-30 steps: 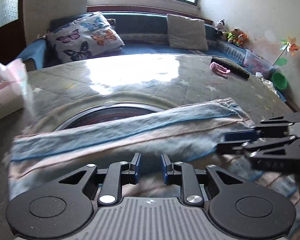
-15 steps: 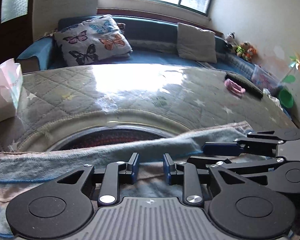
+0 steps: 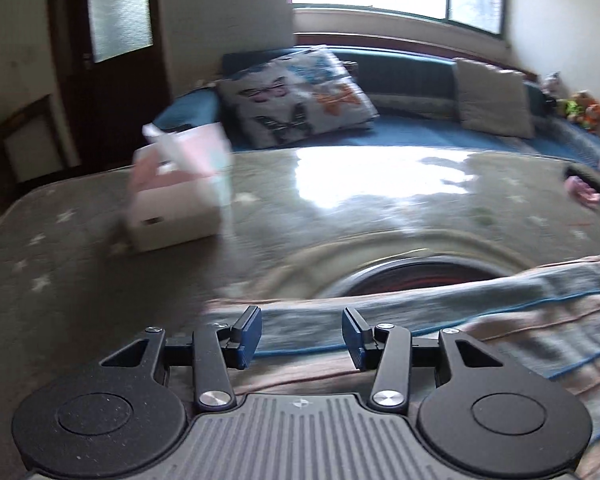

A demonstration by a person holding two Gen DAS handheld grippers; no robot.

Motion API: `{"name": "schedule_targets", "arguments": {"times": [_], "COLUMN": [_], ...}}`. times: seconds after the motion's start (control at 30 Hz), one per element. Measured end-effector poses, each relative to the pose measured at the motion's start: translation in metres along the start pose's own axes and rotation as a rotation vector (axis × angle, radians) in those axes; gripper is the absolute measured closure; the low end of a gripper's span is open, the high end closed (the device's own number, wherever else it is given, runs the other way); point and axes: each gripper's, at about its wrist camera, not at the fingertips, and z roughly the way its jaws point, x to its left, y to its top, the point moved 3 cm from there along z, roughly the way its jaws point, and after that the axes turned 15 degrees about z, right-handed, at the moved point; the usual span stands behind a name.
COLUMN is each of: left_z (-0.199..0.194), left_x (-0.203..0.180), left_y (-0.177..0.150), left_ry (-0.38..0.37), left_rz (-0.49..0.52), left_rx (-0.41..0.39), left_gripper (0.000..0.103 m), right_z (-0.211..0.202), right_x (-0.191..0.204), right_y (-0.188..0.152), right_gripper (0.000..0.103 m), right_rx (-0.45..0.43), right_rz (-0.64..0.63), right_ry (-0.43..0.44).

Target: Fold clothes

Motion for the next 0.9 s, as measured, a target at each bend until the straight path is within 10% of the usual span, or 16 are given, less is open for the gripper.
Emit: {"name": "schedule_targets", "arguments": {"times": [0.67, 0.9], "left_z": [0.007, 0.008], "left_x": [0.026, 0.029], "left_y": [-0.011, -0.012], "left_ry": [0.02, 0.004], "left_rz": [-0.048, -0.058], "left_rx": [0.007, -0.002], "left_gripper": [0.06, 0.102], "right_z": [0.02, 0.02], "right_x": [-0.031, -0.022], "right_y": [0.007, 0.007], "right_gripper": [0.069, 0.098], "right_rx": [-0.003, -0.001], "right_rz": [0.067, 0.046], "right_ry": [-0.051, -0.033]}}
